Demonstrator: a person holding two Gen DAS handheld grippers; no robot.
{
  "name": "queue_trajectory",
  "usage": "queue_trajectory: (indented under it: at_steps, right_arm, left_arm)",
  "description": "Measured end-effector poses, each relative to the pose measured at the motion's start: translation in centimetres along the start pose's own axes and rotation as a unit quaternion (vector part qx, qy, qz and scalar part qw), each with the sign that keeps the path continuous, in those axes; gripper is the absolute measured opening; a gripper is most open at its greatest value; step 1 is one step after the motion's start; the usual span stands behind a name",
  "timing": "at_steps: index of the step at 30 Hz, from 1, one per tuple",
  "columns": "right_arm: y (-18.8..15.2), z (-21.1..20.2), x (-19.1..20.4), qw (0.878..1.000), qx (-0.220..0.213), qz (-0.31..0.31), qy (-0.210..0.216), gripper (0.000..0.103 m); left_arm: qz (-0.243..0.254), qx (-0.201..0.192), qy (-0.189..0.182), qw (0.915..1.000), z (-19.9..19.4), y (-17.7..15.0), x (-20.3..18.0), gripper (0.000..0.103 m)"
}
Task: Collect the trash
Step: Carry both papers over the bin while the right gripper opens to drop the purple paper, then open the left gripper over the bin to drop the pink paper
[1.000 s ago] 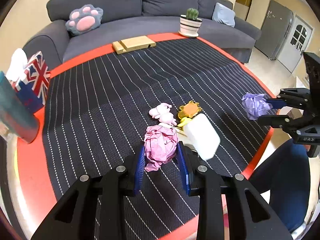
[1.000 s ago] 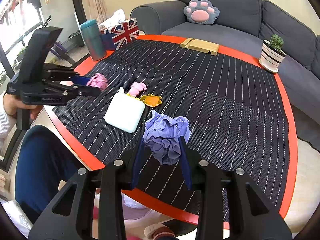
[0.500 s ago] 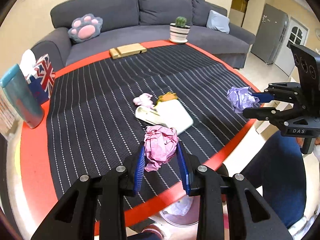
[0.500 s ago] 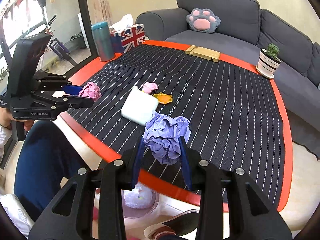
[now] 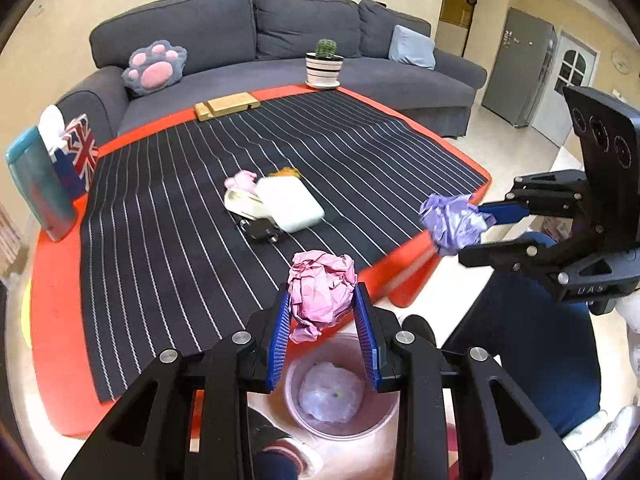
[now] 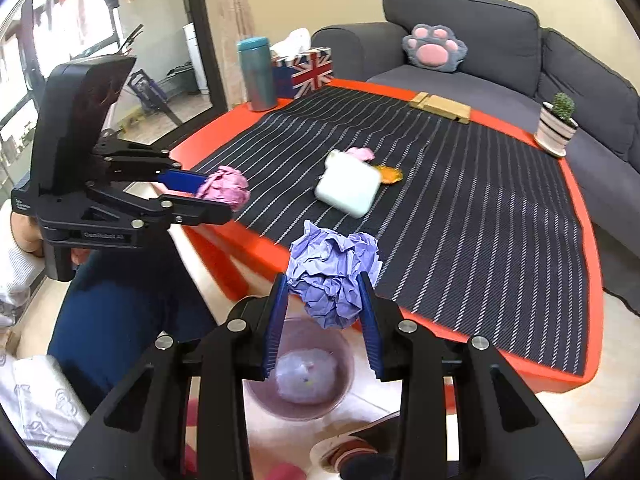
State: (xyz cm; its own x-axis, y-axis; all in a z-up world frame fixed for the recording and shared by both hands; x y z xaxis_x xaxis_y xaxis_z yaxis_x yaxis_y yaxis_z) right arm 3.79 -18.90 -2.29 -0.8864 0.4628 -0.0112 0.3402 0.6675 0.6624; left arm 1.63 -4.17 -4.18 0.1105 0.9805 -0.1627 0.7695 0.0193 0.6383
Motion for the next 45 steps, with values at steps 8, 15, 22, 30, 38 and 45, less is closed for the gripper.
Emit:
queue_trajectory:
  at_steps: [8,15,22,30,38,45]
  right_arm:
    - [-1.7,0.9,2.4,1.0,0.012,-0.001,0.029,0.035]
    - [-2.1,1.7,3.6,0.999,0.019,-0.005,0.047,0.039]
    - [-2.0,1.6,3.1,0.999,0.01,0.006,0.043,0.085]
    - [-1.9,1.1,2.5,0.999,0.004,0.018,0.04,0.092]
    - [-2.2,0.7,2.0,0.999,0.001,0.027,0.032,0.093]
    - [-2.2,0.3,1.3,0.999,-0.002,0.037,0.021,0.093]
  left_arm:
    - [-0.008,0.0,-0.017,0.9998,-0.9,-2.2,-0.8,0.031]
    - [-0.013,0.003,-0.025,0.9996,-1.1,-3.1,-0.9,0.031]
    - [-0.016,0.003,-0.025,0.9996,-1.2,-3.0,-0.7,0.031]
    - [-0.012,0.008,-0.031,0.9994,-0.9,-3.1,-1.1,0.031]
    - [-0.012,0.011,-0.035,0.9992,-0.7,-3.2,-1.2,0.031]
    - [-0.008,0.015,-0.041,0.999,-0.5,-3.4,-1.7,0.031]
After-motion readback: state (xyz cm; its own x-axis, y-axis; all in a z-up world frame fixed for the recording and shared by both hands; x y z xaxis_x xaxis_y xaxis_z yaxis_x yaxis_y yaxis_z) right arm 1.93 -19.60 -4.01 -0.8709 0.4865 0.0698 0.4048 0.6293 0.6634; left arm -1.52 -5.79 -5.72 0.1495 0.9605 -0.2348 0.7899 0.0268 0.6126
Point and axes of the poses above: each gripper's, at about its wrist camera, not at the fingertips, and z roughly the way its jaws point, x to its left, y to its top, the point moved 2 cm from there along z, roughly the way its jaws point, and after that the axes turned 7 degrees about -z, right-handed, at the moved point
